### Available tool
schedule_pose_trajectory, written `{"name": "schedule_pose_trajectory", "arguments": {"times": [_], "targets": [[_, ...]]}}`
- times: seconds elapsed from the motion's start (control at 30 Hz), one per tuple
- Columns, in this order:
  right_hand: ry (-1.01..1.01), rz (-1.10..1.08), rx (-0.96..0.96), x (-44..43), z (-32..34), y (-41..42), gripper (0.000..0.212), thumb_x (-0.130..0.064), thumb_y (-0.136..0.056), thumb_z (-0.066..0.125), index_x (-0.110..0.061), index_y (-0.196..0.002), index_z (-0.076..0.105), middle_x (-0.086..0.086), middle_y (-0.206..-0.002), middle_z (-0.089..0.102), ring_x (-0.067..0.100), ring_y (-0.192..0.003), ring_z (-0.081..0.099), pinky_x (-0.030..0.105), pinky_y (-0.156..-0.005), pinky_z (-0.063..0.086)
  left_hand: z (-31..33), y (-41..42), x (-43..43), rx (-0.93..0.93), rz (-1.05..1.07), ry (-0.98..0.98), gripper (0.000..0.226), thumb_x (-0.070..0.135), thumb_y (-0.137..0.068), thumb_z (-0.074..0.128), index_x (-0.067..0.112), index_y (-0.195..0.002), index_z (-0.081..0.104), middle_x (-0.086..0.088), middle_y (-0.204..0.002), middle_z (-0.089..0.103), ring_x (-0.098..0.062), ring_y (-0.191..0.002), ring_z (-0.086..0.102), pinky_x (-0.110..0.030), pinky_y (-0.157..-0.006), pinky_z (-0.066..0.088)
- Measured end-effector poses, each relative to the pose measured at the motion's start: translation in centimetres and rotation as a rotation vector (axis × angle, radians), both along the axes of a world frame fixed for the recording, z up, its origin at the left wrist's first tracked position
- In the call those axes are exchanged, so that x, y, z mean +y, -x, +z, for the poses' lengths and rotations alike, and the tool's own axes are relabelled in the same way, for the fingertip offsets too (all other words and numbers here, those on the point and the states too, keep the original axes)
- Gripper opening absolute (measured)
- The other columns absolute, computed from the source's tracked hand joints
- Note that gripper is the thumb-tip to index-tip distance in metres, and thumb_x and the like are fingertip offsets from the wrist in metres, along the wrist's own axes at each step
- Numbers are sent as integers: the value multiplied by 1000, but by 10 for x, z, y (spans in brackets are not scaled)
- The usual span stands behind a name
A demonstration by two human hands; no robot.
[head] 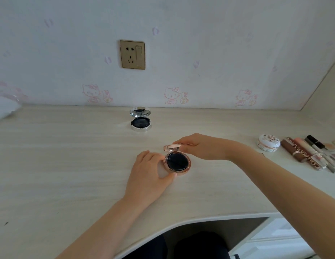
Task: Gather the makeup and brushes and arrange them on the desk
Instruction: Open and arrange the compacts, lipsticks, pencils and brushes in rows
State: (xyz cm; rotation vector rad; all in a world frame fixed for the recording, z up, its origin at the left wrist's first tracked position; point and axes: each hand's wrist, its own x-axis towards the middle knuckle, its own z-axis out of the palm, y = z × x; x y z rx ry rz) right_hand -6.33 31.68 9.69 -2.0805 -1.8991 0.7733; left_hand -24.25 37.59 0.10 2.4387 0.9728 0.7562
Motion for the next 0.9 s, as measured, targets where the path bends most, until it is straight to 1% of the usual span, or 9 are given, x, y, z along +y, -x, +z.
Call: {"name": "schedule_pose_trajectory", "arguments": {"times": [0.07, 0.13, 0.27, 0.33, 0.47, 0.57, 0.7, 0.8, 0.9], "targets": [[-14, -36, -18, -4, -2, 0, 41, -30, -100, 41, -19, -140, 44, -5, -139, 50, 12, -126, 46, 28, -108, 34, 0, 1, 0, 7, 2, -2, 49, 48, -76, 70, 25, -118, 58, 12, -122, 57, -16, -132, 30, -25, -107, 27], [-96, -140, 2, -11, -9, 0, 51, -37, -98, 44, -20, -145, 34, -6, -144, 44, 11, -132, 41, 28, -110, 32, 1, 1, -1, 16, 1, -6, 50, 48, -77, 69, 26, -120, 57, 12, -122, 57, -16, -133, 30, -25, -107, 26], [-223, -406, -78, -36, -30, 6, 48, -36, -98, 44, -12, -139, 40, 2, -136, 54, 21, -125, 49, 33, -103, 40, 3, 1, -1, -33, -9, 48, 50, 40, -78, 70, 27, -124, 56, 12, -125, 57, -12, -136, 29, -23, -107, 28], [-204, -409, -144, -50, -42, 13, 40, -31, -98, 43, -9, -132, 45, 8, -130, 57, 26, -119, 51, 34, -99, 41, 2, 1, -1, -56, -30, 48, 46, 35, -79, 69, 31, -122, 57, 16, -123, 58, -9, -136, 30, -22, -106, 29], [-299, -291, -225, -64, -58, 27, 47, -32, -99, 43, -14, -142, 36, 0, -140, 46, 16, -129, 39, 20, -103, 27, 0, 1, -3, -47, -82, -28, 44, 30, -82, 68, 28, -126, 59, 15, -124, 61, -11, -135, 36, -25, -108, 33], [-396, -268, -265, -63, -65, 32, 46, -33, -98, 45, -15, -139, 38, -3, -135, 48, 13, -128, 38, 13, -99, 23, -3, 0, -4, -20, -100, -84, 43, 29, -85, 67, 24, -127, 60, 10, -129, 59, -14, -133, 40, -21, -108, 28], [-513, -226, -276, -54, -77, 33, 46, -31, -94, 54, -13, -136, 47, 0, -129, 56, 18, -121, 49, 24, -102, 34, -6, -1, -4, 32, -110, -208, 41, 26, -83, 69, 22, -124, 63, 5, -127, 62, -21, -127, 50, -27, -107, 32], [-581, -215, -332, -47, -83, 33, 38, -25, -91, 58, -11, -126, 57, 4, -123, 62, 24, -112, 59, 32, -94, 47, -9, -4, -1, 55, -85, -302, 42, 23, -80, 73, 19, -121, 64, 2, -122, 65, -24, -119, 58, -33, -102, 40], [-595, -228, -333, -39, -85, 26, 36, -24, -89, 60, -11, -123, 60, 5, -123, 62, 26, -111, 60, 35, -91, 49, -10, -11, 8, 90, -74, -388, 37, 24, -80, 71, 17, -117, 66, 1, -118, 67, -25, -116, 60, -37, -96, 49]]}}
